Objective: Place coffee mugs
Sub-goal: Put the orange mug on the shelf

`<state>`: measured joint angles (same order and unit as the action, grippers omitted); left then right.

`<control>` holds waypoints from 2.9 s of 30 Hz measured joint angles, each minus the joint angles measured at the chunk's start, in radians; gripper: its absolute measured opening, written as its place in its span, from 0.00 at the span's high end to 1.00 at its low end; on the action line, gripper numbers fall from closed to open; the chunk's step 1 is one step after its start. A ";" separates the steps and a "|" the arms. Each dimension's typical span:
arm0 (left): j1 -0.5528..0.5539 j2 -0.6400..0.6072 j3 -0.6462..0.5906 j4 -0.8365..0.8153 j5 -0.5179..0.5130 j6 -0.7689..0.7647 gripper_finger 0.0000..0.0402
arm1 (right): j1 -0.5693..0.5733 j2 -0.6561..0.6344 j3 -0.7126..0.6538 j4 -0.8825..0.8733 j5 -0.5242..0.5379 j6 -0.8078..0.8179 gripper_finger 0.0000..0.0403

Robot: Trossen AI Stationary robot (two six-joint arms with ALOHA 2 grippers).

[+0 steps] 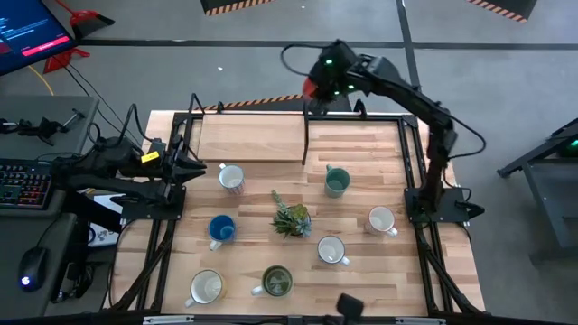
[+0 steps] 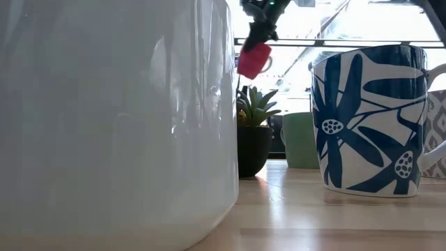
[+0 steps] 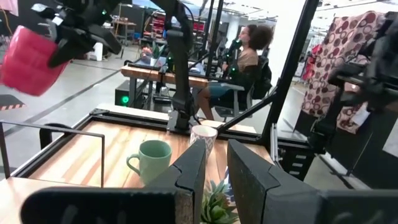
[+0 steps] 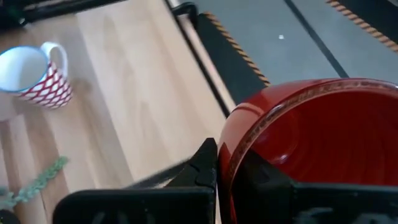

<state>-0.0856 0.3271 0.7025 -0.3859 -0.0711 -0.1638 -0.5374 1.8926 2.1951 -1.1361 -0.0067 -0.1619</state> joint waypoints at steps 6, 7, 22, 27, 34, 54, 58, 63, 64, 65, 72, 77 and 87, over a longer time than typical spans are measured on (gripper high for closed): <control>0.000 0.000 0.000 -0.003 0.000 0.000 0.86 | 0.070 0.147 0.155 -0.041 -0.003 -0.068 1.00; 0.000 0.000 0.000 -0.004 0.000 0.000 0.86 | 0.080 0.148 0.133 -0.024 -0.012 -0.081 1.00; 0.000 0.000 -0.001 -0.019 0.000 0.000 0.86 | 0.188 0.283 0.080 -0.035 -0.106 -0.170 1.00; 0.000 0.000 -0.001 -0.019 0.000 0.000 0.86 | 0.205 0.324 0.081 -0.035 -0.122 -0.173 1.00; 0.000 0.000 -0.001 -0.019 0.000 0.000 0.86 | 0.219 0.344 0.081 -0.053 -0.129 -0.180 1.00; 0.000 0.000 -0.001 -0.021 0.000 -0.002 0.86 | 0.224 0.348 0.081 -0.056 -0.114 -0.122 1.00; 0.000 0.000 -0.001 -0.021 0.000 -0.001 0.86 | 0.221 0.359 0.081 -0.058 -0.117 -0.095 1.00; 0.000 0.000 -0.001 -0.021 0.000 -0.001 0.86 | 0.221 0.365 0.081 -0.060 -0.125 -0.113 1.00; 0.000 0.000 -0.001 -0.021 0.000 -0.001 0.86 | 0.221 0.368 0.081 -0.067 -0.125 -0.116 1.00; 0.000 0.000 -0.001 -0.021 0.000 -0.001 0.86 | 0.222 0.373 0.081 -0.077 -0.126 -0.116 1.00; 0.000 0.000 -0.002 -0.022 0.000 -0.001 0.86 | 0.222 0.398 0.081 -0.080 -0.127 -0.108 1.00; 0.000 0.000 -0.001 -0.021 0.000 -0.001 0.86 | 0.224 0.404 0.081 -0.076 -0.123 -0.108 1.00; 0.000 0.000 -0.002 -0.022 0.000 -0.001 0.86 | 0.223 0.419 0.080 -0.090 -0.122 -0.105 1.00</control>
<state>-0.0854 0.3272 0.7010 -0.4076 -0.0708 -0.1646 -0.3141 2.3116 2.2755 -1.2264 -0.1284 -0.2667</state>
